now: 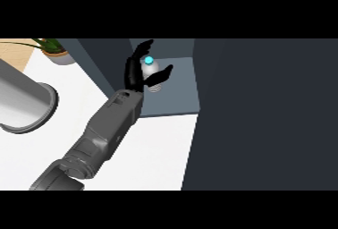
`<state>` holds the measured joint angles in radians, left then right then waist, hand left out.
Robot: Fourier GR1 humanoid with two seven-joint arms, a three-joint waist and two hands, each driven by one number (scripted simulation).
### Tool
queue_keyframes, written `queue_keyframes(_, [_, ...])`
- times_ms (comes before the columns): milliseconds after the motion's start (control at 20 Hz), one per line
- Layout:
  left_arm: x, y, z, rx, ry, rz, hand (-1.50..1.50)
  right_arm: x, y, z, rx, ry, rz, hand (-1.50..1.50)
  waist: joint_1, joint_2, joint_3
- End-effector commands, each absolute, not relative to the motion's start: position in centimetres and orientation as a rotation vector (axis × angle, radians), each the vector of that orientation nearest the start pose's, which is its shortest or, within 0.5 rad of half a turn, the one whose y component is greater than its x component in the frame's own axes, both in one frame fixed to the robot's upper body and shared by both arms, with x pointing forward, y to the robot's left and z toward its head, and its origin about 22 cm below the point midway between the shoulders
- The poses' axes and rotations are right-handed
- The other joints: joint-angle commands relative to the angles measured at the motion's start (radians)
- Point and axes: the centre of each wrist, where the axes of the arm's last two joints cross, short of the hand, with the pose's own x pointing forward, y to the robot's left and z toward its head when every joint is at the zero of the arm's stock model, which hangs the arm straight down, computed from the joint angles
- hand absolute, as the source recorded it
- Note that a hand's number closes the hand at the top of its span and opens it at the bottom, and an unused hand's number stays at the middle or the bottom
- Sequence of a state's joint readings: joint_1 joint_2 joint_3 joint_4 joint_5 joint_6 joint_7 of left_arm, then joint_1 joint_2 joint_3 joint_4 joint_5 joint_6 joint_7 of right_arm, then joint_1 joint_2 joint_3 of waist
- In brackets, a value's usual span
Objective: Pick up the bottled water, place it into the cabinet and close the cabinet
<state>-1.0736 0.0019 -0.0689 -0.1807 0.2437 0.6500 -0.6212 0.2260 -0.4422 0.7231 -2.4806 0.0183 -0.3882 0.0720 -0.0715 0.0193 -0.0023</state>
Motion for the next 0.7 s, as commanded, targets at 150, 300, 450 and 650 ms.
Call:
queue_keyframes(150, [41.7, 11.2, 1.0, 0.169, -1.95, 0.037, 1.5, 8.6, -16.6, 16.0, 0.394, -1.984, 0.25, -1.5, 0.013, -0.009, 0.0])
queue_keyframes(300, [42.4, 10.4, 2.8, 0.059, -1.944, 0.037, 1.5, 8.3, -17.1, 16.5, 0.37, -1.961, 0.253, -1.5, 0.03, -0.015, 0.001])
queue_keyframes(450, [41.7, 10.5, 1.9, -0.07, -1.937, 0.021, 1.5, 8.1, -17.1, 16.6, 0.368, -1.96, 0.239, -1.5, 0.027, -0.017, 0.001])
queue_keyframes(650, [40.4, 10.2, 1.1, -0.206, -1.881, 0.01, 1.5, 8.8, -17.6, 16.2, 0.291, -1.982, 0.25, -1.5, 0.053, -0.027, 0.002])
